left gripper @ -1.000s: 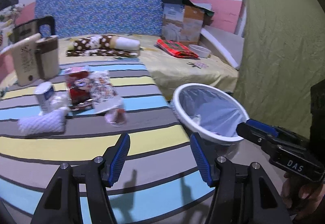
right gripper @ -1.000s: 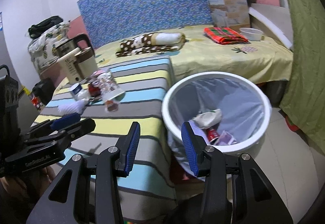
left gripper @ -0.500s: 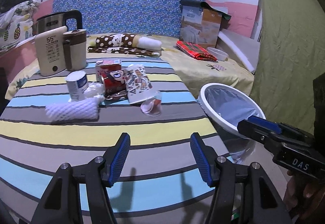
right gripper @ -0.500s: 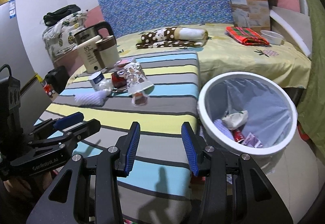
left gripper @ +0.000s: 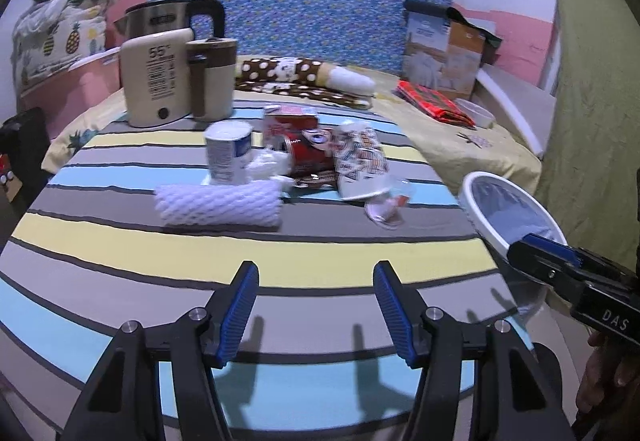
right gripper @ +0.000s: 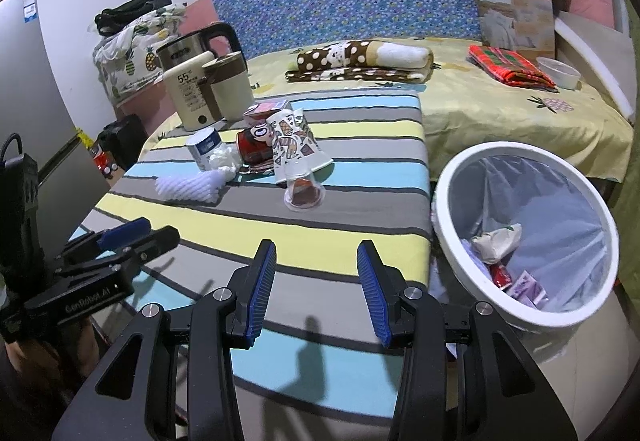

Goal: Collect trash
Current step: 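Move both tools back from the bin toward the table, then grasp the clear plastic cup with the right tool while the left tool approaches the foam sleeve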

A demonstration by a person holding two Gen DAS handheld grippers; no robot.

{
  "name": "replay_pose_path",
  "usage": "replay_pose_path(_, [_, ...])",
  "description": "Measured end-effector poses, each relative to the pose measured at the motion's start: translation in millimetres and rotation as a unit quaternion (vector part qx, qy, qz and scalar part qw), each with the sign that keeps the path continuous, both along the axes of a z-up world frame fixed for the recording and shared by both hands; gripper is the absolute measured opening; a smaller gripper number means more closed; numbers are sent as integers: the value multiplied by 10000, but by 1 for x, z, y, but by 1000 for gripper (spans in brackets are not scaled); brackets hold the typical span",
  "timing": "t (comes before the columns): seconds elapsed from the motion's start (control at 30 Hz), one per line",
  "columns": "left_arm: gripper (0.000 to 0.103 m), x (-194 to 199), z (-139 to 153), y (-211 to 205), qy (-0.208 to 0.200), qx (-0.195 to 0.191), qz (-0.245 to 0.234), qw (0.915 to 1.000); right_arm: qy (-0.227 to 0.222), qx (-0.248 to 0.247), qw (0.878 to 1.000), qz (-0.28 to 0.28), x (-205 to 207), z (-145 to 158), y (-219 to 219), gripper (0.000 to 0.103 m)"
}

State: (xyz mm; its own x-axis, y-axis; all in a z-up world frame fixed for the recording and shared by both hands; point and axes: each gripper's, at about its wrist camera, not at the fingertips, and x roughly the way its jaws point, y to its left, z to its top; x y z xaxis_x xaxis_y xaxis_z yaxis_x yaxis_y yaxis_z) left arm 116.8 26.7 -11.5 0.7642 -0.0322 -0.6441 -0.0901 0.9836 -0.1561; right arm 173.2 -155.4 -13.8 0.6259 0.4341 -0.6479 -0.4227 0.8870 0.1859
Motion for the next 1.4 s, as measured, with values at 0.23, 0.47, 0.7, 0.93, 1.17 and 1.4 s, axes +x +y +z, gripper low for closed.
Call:
replay_pose_path(0.23, [60, 15, 1, 27, 1, 102, 228, 9997, 62, -104, 9999, 56, 17, -3, 16, 45])
replay_pose_path(0.47, [60, 36, 2, 56, 1, 211, 463, 9987, 121, -231, 9996, 115, 32, -7, 29, 45])
replay_pose_path(0.7, [60, 57, -1, 80, 39, 316, 646, 9974, 192, -333, 9991, 197, 47, -11, 39, 45])
replay_pose_path(0.93, [60, 76, -8, 99, 82, 155, 581, 9982, 273, -409, 9985, 249, 62, -16, 47, 45])
replay_pose_path(1.17, [60, 86, -22, 95, 388, -165, -4, 9991, 404, -446, 9978, 289, 71, -24, 53, 45])
replay_pose_path(1.4, [60, 63, -27, 75, 522, -261, -417, 9974, 431, -324, 9981, 305, 69, -22, 45, 30])
